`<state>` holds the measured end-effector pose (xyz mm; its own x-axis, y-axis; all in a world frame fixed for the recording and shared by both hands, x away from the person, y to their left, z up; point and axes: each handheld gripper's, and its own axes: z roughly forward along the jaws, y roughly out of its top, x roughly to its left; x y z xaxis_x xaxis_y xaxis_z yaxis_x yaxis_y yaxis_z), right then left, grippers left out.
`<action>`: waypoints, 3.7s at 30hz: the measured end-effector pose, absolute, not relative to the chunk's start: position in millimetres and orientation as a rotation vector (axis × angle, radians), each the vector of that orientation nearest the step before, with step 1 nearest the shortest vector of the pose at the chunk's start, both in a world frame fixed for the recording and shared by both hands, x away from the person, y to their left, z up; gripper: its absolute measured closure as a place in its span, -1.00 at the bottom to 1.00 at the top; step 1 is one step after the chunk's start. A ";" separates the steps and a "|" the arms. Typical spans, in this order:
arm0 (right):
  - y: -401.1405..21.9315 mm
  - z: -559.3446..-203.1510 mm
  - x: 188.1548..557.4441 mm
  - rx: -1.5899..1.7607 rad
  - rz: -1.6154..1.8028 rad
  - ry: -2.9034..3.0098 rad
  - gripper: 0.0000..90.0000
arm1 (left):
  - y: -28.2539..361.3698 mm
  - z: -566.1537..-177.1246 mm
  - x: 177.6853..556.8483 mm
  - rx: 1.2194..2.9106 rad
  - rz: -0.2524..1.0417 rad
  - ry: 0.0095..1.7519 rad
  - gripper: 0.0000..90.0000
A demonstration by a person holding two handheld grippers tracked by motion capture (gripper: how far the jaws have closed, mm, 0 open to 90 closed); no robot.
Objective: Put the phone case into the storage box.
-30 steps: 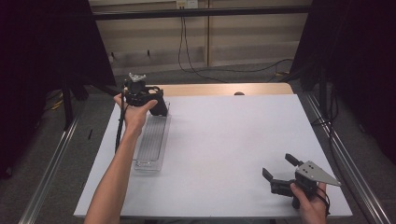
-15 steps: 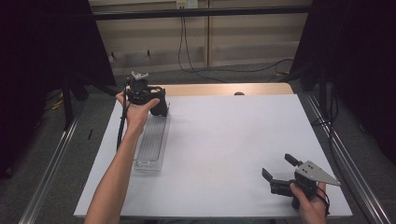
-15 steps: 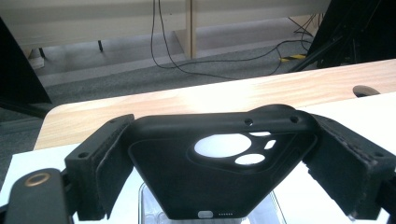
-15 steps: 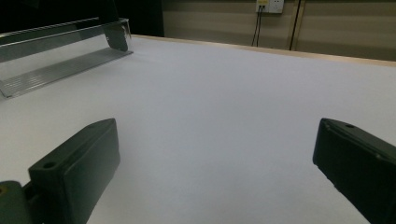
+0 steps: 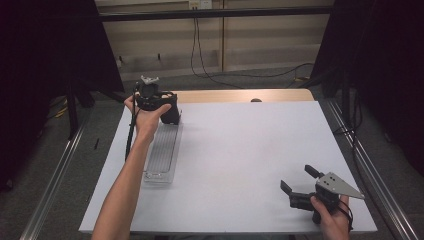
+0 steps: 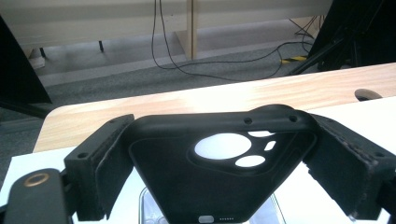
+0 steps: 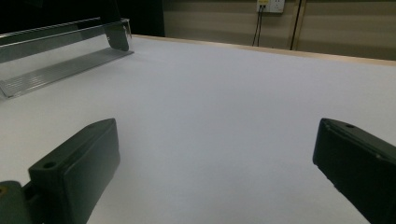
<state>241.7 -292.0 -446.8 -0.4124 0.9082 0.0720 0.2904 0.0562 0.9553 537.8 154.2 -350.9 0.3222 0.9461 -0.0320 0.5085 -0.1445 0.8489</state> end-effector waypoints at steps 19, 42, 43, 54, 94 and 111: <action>-292.0 -446.8 241.6 1.202 1.378 1.757 -1.00 | 151.3 -352.6 541.6 1.771 0.684 1.294 -0.76; -292.3 -446.5 241.0 1.199 1.385 1.762 -1.00 | 146.5 -356.9 549.4 1.756 0.705 1.289 -0.77; -292.2 -446.5 240.9 1.198 1.385 1.762 -1.00 | 146.7 -356.7 549.3 1.757 0.707 1.286 -0.77; -292.3 -446.6 241.1 1.197 1.385 1.762 -1.00 | 148.6 -354.0 549.7 1.717 0.692 1.250 -0.86; -291.6 -446.9 241.5 1.197 1.385 1.754 -1.00 | 172.7 -328.5 535.7 1.630 0.690 1.021 -0.96; -293.2 -446.9 240.9 1.189 1.392 1.757 -1.00 | 180.7 -334.8 513.5 1.608 0.655 0.967 -0.93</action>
